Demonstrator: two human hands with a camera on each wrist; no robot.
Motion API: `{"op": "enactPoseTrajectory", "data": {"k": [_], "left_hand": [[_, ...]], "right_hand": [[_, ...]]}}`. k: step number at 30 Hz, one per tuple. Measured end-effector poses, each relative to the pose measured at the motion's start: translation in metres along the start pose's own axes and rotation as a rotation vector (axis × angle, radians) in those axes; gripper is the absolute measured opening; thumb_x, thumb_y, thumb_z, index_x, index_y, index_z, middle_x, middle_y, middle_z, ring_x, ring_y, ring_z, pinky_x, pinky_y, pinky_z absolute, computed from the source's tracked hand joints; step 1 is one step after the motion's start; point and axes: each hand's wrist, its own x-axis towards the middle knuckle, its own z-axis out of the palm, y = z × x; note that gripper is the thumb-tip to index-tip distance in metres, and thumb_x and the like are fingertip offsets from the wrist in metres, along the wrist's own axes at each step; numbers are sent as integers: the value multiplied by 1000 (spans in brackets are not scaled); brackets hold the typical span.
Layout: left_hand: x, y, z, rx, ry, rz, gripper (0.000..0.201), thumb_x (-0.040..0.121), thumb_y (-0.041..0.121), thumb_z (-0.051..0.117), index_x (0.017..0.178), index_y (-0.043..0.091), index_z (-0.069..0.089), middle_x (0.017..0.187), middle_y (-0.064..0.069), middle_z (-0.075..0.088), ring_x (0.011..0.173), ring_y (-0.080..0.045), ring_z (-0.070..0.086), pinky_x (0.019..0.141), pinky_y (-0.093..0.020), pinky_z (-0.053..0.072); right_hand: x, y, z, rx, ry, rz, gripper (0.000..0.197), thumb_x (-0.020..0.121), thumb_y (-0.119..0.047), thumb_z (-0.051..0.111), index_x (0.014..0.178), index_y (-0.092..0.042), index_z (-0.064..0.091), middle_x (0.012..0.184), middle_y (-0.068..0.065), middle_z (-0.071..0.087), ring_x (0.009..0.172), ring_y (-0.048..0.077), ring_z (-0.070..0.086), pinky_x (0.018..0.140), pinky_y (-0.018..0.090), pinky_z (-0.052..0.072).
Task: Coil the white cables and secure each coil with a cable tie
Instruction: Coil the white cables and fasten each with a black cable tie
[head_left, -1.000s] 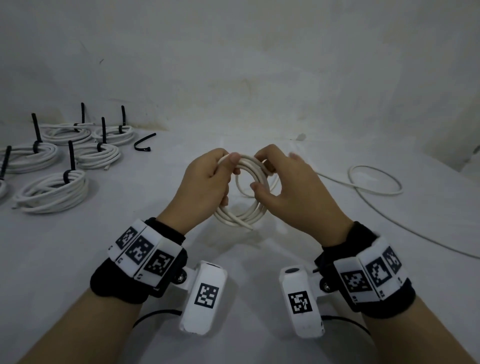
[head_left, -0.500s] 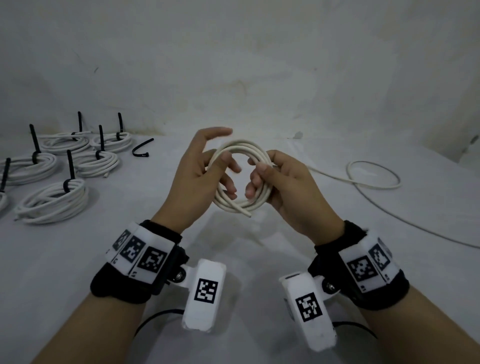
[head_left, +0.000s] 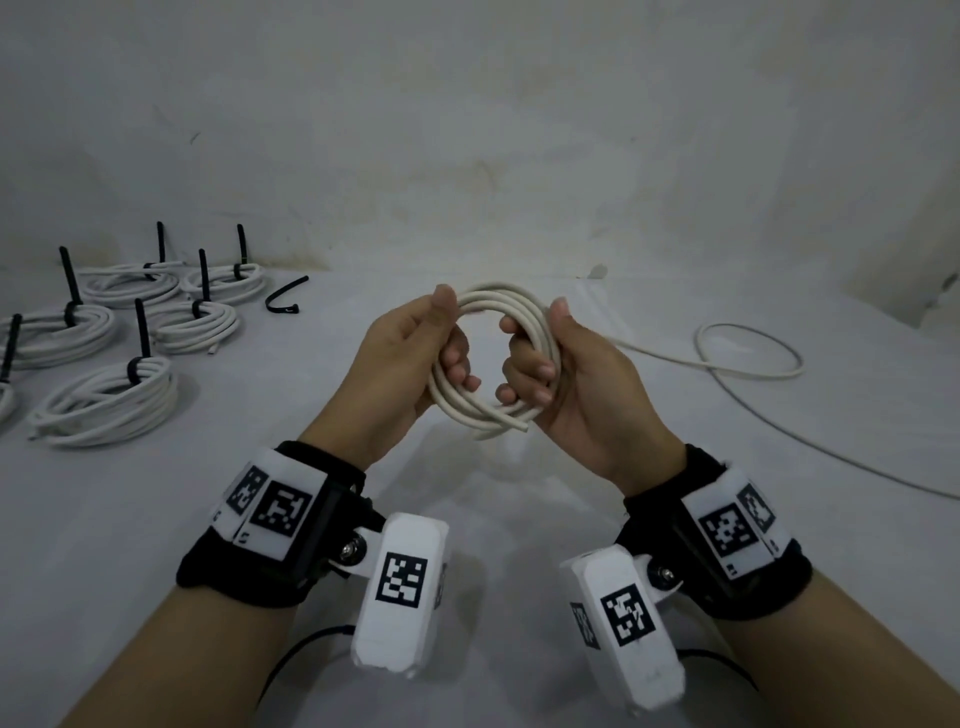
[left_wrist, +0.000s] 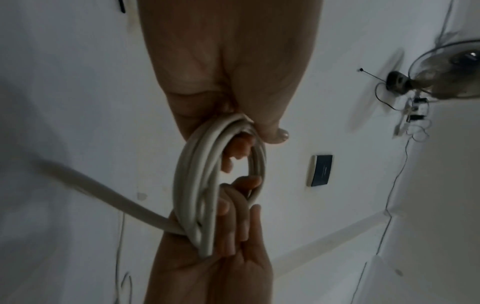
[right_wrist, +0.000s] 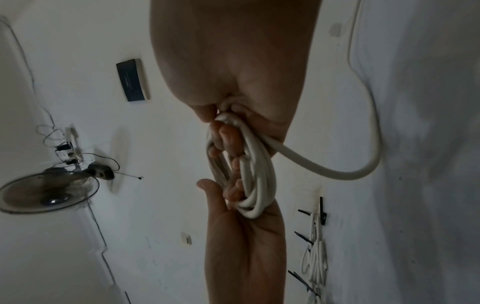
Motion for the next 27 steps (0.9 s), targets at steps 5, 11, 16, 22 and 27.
{"op": "enactPoseTrajectory", "data": {"k": [5,11,16,22,27], "left_hand": [[0,3,4,-16,18,-101,42,92,46,42,67,13,43,47,6,31,43,-9,39,50,-22,47],[1,2,6,-81,85,-75,41,96,38,45,63,16,36,50,4,26,42,-9,29,43,-20,39],[1,-3,10,-52,35,-131,41,97,38,42,65,15,35,49,5,26,41,-8,28,43,-19,38],[1,-3,11,-128,100,-79,39,99,35,41,66,15,37,50,6,26,43,-8,28,44,-18,37],[4,-3,6,-199,169,-53,38,100,36,39,68,15,36,49,6,26,42,-7,27,43,-17,36]], "right_hand": [[-1,1,-3,-155,-11,-54,42,102,-27,28,100,-3,62,56,-1,46,46,11,42,60,29,52],[-3,-1,-3,-464,120,-177,34,103,-23,34,103,-10,65,95,10,72,67,23,70,66,40,59],[-1,-2,-6,-322,219,-199,39,103,-25,34,114,0,62,114,18,67,89,35,70,85,51,55],[0,3,-9,-256,193,-177,32,98,-23,44,117,-4,63,112,10,70,99,30,69,86,45,56],[3,10,-6,-54,109,-55,30,102,-14,37,119,-4,60,103,10,71,92,18,70,84,31,57]]}}
